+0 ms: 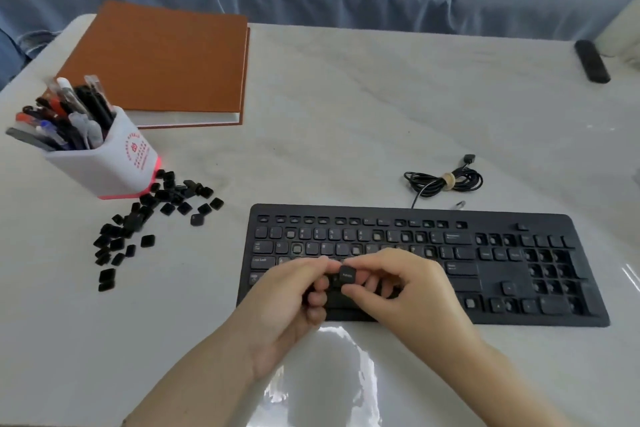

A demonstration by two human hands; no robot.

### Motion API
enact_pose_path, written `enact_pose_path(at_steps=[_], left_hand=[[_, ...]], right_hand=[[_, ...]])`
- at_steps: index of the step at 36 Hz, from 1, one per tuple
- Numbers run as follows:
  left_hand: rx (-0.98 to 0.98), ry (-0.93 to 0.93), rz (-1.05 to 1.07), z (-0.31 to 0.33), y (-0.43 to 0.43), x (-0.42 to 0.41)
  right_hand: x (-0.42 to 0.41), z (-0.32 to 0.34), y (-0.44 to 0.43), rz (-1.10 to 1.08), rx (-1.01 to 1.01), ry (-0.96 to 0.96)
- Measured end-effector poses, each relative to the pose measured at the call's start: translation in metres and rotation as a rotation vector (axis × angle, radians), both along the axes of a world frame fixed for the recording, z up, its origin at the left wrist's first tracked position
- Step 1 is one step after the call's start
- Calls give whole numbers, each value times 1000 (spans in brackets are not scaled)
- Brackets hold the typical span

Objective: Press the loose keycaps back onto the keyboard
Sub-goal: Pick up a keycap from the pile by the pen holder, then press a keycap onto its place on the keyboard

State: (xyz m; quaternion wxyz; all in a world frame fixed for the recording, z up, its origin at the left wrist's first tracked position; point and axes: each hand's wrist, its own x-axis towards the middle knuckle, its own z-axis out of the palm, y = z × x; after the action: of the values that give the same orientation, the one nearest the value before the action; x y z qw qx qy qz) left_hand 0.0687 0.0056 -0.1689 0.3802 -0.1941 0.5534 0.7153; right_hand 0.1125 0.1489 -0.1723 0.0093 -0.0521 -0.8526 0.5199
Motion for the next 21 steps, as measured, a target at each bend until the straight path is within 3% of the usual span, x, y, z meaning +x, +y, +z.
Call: enact_pose_path(at_steps=[4, 10, 16, 21], left_hand=[[-208, 262, -211, -7, 16, 5], [-341, 491, -314, -14, 35, 11], [-391, 564, -337, -15, 51, 12], [-391, 505, -281, -19, 59, 15]], right_hand=[[10, -5, 18, -14, 40, -30], [21, -14, 39, -5, 133, -6], [25, -19, 51, 33, 259, 51], [25, -20, 72, 4, 335, 69]])
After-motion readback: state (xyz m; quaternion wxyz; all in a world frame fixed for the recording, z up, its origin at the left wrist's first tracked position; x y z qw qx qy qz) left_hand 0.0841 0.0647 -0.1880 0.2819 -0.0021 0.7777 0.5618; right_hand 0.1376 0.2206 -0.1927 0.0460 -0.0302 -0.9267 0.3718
